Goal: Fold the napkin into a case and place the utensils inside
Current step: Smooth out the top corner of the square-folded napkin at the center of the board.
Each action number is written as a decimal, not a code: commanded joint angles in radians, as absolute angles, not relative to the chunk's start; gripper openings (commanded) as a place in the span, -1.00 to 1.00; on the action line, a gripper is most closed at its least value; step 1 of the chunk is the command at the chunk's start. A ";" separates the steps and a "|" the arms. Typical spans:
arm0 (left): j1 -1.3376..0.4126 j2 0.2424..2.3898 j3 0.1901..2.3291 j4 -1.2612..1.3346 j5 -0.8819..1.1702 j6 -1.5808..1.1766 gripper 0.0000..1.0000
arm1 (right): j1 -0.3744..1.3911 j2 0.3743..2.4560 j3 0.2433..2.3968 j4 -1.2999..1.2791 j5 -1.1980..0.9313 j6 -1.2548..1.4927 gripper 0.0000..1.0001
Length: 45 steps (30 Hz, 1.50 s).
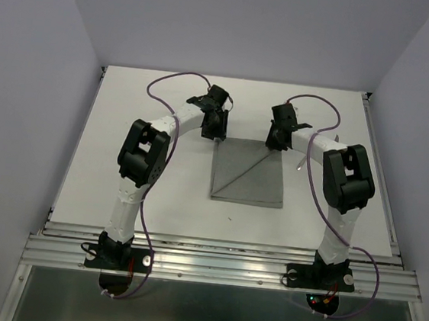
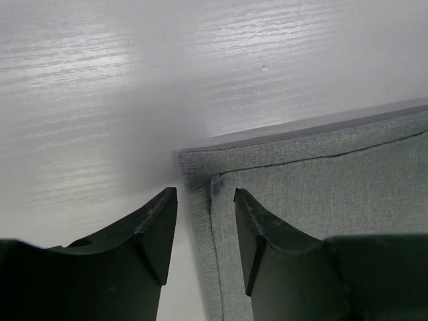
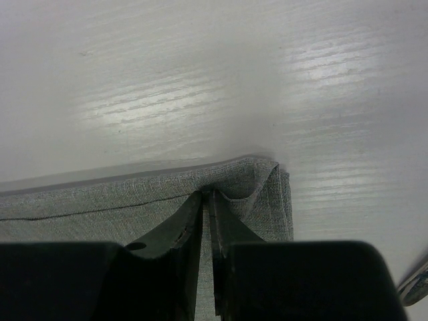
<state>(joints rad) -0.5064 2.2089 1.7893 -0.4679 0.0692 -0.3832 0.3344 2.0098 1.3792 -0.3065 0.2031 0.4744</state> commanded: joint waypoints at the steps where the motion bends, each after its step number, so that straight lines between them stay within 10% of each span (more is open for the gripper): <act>1: -0.502 2.086 1.798 -0.526 -0.030 -0.394 0.15 | 0.330 2.016 1.414 -0.293 0.224 0.468 -0.71; 9: -0.547 1.881 1.597 -0.514 -0.055 -0.425 0.05 | 0.330 2.008 1.399 -0.282 0.216 0.468 -0.71; 21: -0.661 1.752 1.200 -0.288 0.288 -0.534 -0.99 | 0.330 2.010 1.401 -0.281 0.198 0.477 -0.71; 45: -0.696 1.730 1.123 -0.364 0.178 -0.522 -1.00 | 0.330 1.996 1.408 -0.281 0.179 0.477 -0.71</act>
